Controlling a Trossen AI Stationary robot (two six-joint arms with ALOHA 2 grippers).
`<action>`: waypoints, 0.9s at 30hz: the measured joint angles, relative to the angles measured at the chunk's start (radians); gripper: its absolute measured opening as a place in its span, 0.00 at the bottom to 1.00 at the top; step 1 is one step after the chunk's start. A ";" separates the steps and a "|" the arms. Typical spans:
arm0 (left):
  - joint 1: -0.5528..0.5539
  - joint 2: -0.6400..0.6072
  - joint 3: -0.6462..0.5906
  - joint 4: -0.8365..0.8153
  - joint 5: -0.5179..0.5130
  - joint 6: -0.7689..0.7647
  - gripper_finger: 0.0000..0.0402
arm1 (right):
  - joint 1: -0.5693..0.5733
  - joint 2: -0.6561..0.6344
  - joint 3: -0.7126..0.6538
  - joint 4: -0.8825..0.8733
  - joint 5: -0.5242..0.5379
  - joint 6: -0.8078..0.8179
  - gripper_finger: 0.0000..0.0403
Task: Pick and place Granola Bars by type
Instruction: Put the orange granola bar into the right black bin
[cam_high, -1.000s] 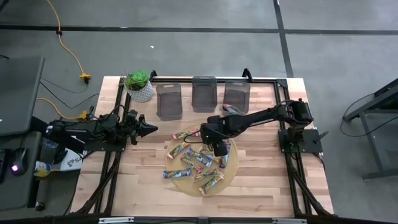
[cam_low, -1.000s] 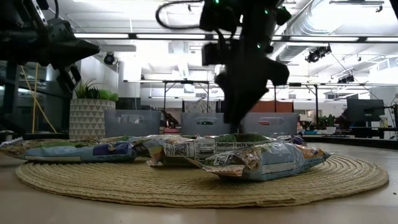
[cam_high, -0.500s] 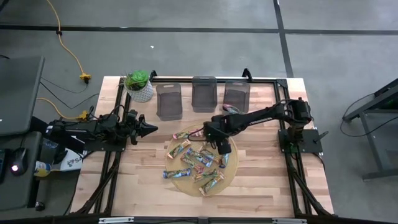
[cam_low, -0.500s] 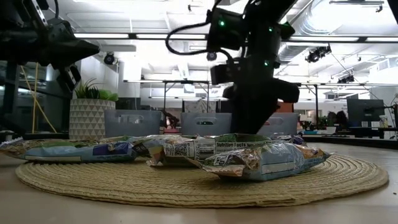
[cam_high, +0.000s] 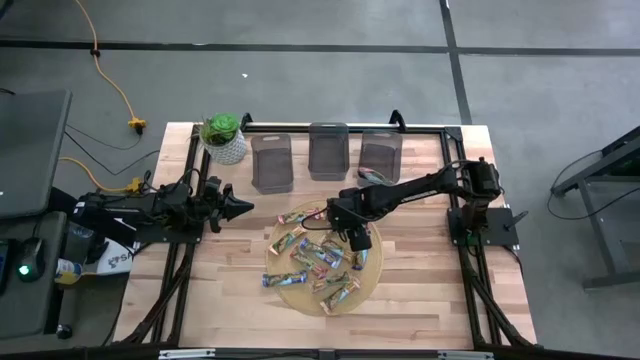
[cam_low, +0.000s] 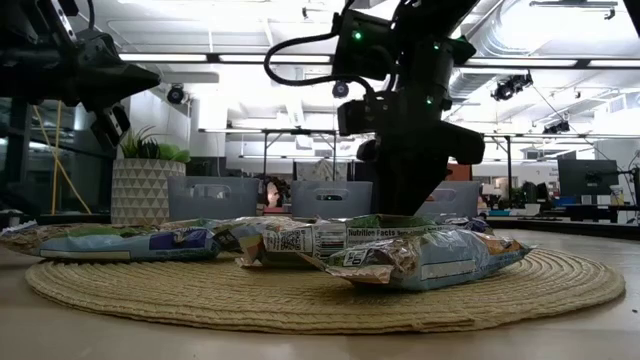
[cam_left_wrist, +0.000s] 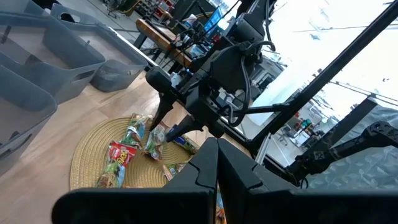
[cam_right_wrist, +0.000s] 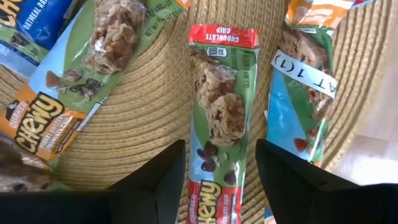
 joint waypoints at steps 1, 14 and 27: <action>0.000 0.000 0.000 0.000 0.000 0.000 0.00 | 0.000 0.004 0.000 0.002 0.000 0.000 0.46; 0.000 0.000 0.000 0.000 0.000 0.000 0.00 | -0.001 0.030 0.000 0.004 0.007 0.086 0.41; 0.000 0.000 0.000 0.000 0.000 0.000 0.00 | -0.001 0.030 0.000 0.000 0.007 0.113 0.29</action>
